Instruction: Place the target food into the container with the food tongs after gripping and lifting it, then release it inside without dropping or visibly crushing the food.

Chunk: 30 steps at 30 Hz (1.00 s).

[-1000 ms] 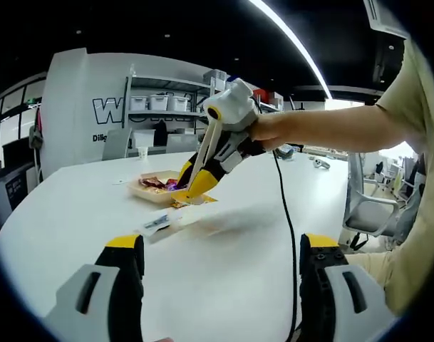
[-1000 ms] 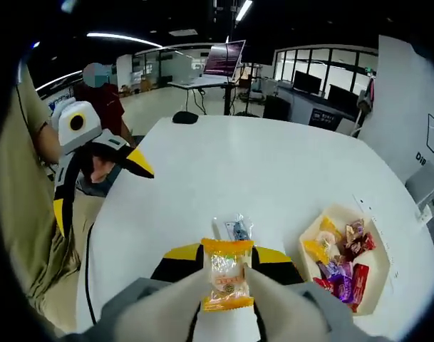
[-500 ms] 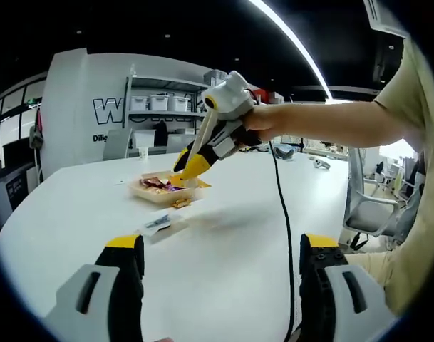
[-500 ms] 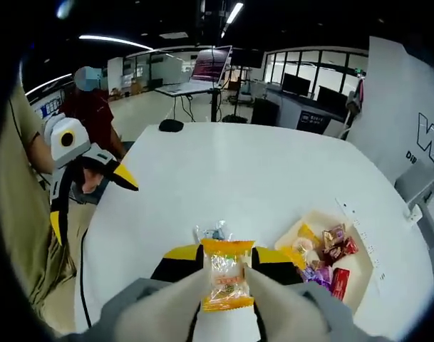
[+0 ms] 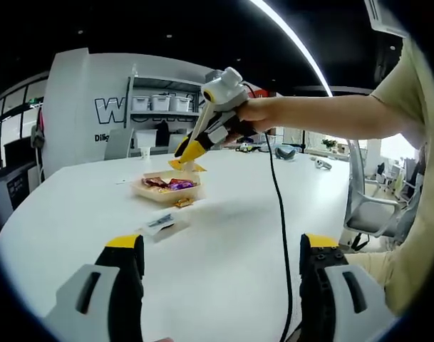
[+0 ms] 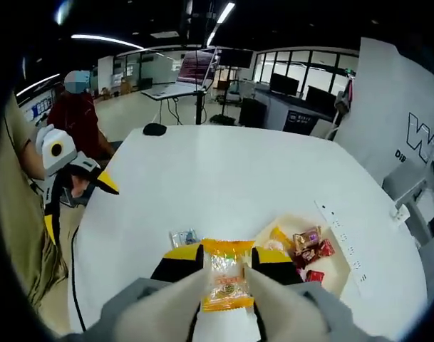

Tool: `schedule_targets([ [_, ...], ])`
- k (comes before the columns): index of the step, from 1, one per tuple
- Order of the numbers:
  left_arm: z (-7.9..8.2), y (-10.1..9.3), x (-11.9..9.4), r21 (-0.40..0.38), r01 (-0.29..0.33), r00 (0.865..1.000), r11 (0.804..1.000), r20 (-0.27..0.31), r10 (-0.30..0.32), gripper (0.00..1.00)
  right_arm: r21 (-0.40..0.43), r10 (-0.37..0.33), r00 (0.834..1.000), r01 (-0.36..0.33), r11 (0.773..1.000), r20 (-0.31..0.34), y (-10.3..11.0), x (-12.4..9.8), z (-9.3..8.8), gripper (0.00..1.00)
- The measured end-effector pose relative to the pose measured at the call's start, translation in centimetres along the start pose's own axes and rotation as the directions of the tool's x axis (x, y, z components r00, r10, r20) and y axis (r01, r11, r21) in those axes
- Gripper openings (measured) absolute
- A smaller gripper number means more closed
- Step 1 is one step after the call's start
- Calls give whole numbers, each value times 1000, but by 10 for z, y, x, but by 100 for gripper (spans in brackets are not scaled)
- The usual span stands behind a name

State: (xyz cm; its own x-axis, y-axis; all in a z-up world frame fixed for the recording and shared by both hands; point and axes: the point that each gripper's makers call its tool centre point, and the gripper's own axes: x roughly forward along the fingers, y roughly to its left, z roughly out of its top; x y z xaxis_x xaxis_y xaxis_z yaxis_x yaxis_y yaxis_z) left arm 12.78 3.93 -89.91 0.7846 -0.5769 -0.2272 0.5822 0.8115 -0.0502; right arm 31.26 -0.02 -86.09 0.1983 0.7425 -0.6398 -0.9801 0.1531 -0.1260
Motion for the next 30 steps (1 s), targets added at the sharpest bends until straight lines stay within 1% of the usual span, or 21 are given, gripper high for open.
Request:
schedule_targets([
  [8, -1, 2, -1, -3, -5, 1000, 1000, 0, 5, 89, 8, -36, 999, 36, 999, -4, -19, -5, 5, 22],
  [22, 18, 4, -2, 15, -28, 999, 999, 24, 28, 90, 31, -95, 995, 96, 995, -25, -51, -12, 8, 22],
  [30, 22, 4, -3, 20, -30, 999, 999, 26, 30, 90, 53, -129, 991, 131, 990, -32, -70, -13, 9, 22],
])
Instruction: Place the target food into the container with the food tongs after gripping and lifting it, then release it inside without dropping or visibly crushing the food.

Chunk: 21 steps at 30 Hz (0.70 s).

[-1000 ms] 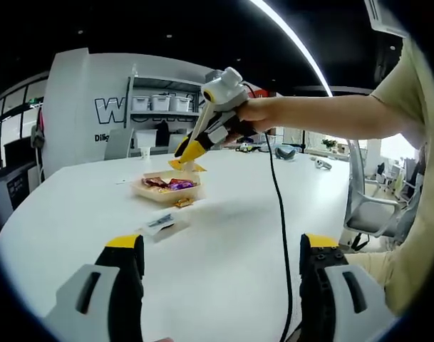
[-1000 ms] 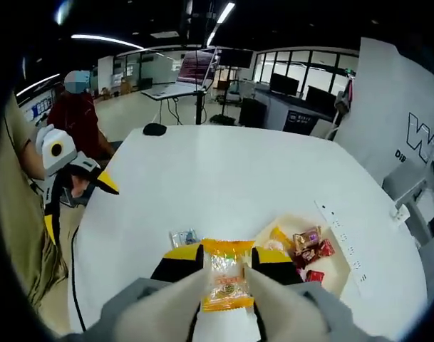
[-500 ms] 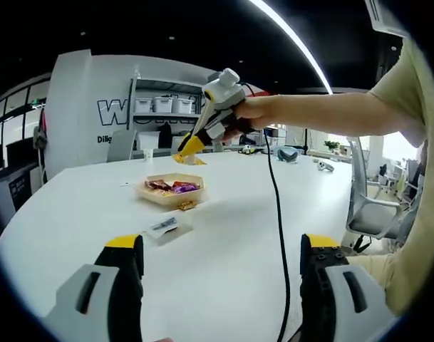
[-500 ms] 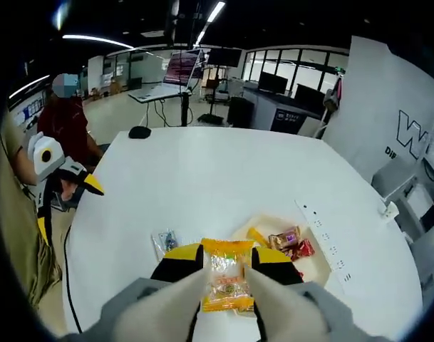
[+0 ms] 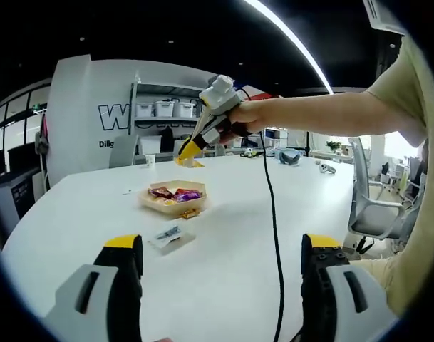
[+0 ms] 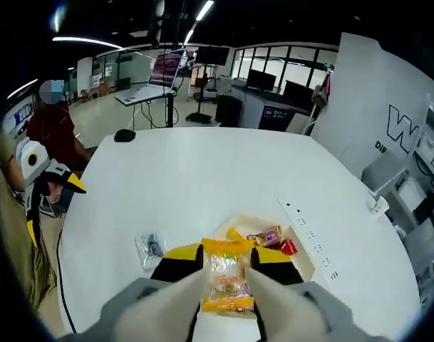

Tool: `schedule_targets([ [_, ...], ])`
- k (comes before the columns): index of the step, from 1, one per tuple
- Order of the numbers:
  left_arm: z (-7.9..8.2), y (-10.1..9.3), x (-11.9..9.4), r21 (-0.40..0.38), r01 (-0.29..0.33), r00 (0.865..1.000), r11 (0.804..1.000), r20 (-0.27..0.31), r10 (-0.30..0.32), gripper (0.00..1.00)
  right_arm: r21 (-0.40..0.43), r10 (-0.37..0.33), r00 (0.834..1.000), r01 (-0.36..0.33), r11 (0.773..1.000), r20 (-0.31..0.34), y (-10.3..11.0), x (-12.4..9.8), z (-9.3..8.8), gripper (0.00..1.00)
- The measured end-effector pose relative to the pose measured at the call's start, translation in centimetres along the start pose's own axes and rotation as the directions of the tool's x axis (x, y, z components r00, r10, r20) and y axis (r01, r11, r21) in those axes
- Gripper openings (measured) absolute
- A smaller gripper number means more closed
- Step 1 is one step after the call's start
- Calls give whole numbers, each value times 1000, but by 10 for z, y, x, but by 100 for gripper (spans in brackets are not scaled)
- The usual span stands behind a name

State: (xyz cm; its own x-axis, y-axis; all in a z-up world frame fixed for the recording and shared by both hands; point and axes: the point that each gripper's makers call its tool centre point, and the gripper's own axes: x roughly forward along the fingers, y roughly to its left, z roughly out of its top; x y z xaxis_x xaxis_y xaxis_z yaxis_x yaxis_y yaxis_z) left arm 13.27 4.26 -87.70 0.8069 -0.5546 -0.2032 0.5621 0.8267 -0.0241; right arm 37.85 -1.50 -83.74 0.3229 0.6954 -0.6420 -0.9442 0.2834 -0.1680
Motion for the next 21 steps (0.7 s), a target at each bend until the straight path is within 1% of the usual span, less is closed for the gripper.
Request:
schedule_targets([
  [8, 3, 3, -1, 1, -7, 1000, 1000, 3, 7, 90, 25, -36, 999, 36, 999, -6, -20, 4, 2, 23],
  [11, 4, 3, -1, -1, -8, 1000, 1000, 6, 8, 91, 32, -36, 999, 36, 999, -3, -21, 5, 4, 23],
  [21, 6, 6, -2, -8, -8, 1000, 1000, 11, 8, 91, 82, -79, 997, 80, 993, -15, -36, 11, 2, 23],
])
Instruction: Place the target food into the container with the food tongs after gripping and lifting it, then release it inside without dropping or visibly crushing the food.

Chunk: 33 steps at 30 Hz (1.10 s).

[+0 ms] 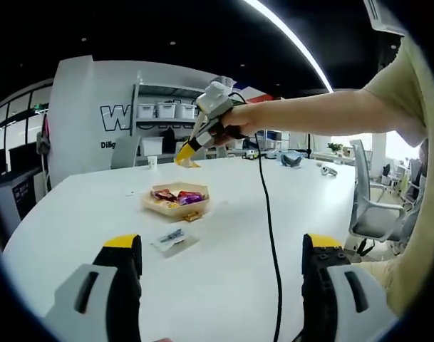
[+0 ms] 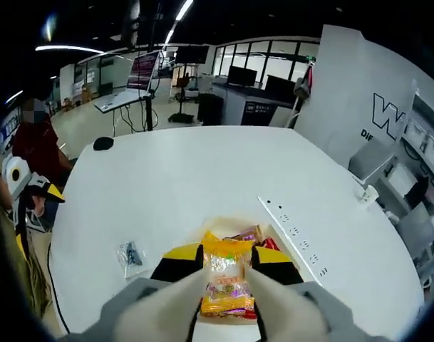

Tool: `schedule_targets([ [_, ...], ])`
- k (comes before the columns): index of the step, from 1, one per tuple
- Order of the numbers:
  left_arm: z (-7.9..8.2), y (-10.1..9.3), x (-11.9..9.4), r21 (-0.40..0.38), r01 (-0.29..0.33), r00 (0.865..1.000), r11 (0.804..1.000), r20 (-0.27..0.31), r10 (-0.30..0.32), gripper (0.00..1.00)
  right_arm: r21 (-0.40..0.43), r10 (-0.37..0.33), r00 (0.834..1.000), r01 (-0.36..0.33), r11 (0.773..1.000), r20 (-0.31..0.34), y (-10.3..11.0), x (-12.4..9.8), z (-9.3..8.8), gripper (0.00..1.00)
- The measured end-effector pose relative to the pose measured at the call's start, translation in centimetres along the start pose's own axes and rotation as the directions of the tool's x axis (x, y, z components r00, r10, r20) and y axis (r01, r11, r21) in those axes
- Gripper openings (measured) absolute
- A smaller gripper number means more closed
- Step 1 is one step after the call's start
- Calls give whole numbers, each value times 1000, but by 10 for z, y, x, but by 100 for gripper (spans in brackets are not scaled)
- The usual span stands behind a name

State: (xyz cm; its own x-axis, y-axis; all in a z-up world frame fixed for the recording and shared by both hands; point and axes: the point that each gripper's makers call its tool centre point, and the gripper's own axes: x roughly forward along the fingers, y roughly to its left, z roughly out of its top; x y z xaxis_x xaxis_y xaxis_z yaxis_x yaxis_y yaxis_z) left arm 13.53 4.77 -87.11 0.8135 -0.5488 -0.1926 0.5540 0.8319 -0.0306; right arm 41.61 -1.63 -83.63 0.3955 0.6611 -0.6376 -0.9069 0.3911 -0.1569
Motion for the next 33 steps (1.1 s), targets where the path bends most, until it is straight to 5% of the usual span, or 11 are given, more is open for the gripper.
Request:
schedule_targets([
  [10, 3, 5, -3, 4, -11, 1000, 1000, 1, 11, 91, 43, -68, 998, 68, 997, 13, -31, 4, 10, 23],
  [33, 1, 12, -7, 0, -27, 1000, 1000, -2, 27, 91, 147, -166, 986, 161, 976, 22, -62, 18, 15, 23],
])
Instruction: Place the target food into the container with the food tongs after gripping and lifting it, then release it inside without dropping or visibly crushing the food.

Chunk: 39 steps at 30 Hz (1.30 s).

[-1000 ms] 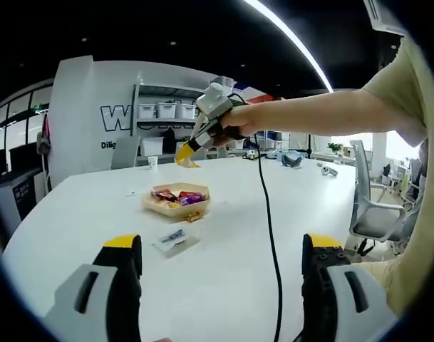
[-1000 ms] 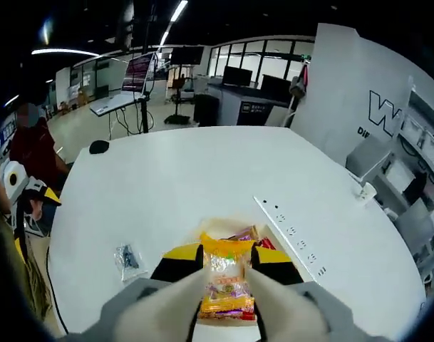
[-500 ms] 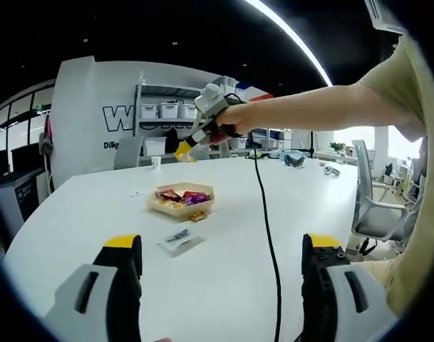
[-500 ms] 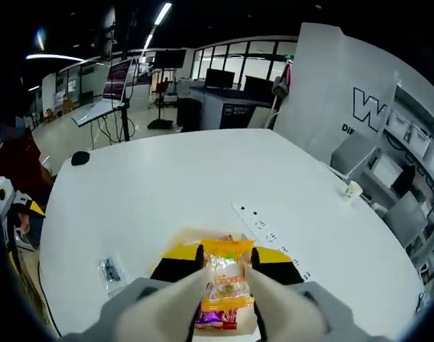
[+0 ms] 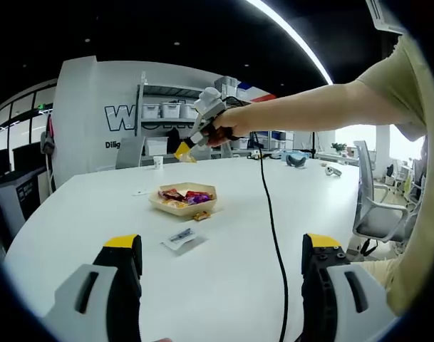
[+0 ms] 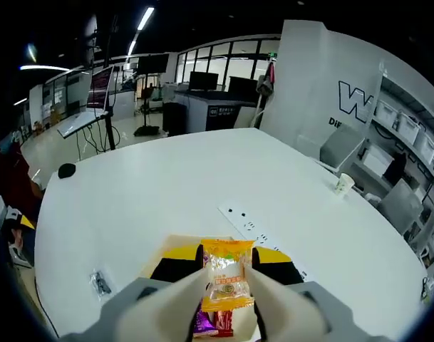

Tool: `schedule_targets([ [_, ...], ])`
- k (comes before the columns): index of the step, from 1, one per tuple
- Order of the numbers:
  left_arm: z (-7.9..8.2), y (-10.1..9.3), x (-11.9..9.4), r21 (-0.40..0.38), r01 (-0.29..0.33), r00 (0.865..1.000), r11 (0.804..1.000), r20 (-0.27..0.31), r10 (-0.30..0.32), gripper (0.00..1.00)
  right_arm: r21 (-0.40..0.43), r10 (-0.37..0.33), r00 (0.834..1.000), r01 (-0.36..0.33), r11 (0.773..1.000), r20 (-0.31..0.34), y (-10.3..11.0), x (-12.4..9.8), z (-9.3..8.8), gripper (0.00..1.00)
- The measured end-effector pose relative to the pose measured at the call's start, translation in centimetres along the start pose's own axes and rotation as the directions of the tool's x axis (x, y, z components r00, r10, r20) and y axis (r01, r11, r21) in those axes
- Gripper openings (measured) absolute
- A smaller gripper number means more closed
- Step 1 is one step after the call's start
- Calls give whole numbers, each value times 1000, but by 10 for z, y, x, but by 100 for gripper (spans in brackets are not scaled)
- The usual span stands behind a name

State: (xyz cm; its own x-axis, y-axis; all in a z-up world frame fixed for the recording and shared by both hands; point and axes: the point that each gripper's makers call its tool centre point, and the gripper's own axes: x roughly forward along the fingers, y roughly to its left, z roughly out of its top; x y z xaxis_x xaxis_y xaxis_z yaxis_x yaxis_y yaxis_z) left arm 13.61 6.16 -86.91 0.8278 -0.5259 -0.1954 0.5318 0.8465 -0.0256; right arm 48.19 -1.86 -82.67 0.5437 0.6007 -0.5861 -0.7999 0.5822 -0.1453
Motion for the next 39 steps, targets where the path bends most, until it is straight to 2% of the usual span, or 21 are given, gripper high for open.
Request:
schedule_targets([
  [19, -2, 4, -3, -5, -8, 1000, 1000, -5, 8, 91, 24, -19, 1000, 19, 1000, -13, -6, 12, -6, 23],
  [34, -3, 5, -4, -7, -11, 1000, 1000, -5, 11, 91, -28, -51, 999, 51, 998, -6, -9, 12, -6, 25],
  [39, -4, 4, -4, -9, -10, 1000, 1000, -7, 9, 91, -16, -47, 999, 47, 999, -7, -9, 11, -8, 25],
])
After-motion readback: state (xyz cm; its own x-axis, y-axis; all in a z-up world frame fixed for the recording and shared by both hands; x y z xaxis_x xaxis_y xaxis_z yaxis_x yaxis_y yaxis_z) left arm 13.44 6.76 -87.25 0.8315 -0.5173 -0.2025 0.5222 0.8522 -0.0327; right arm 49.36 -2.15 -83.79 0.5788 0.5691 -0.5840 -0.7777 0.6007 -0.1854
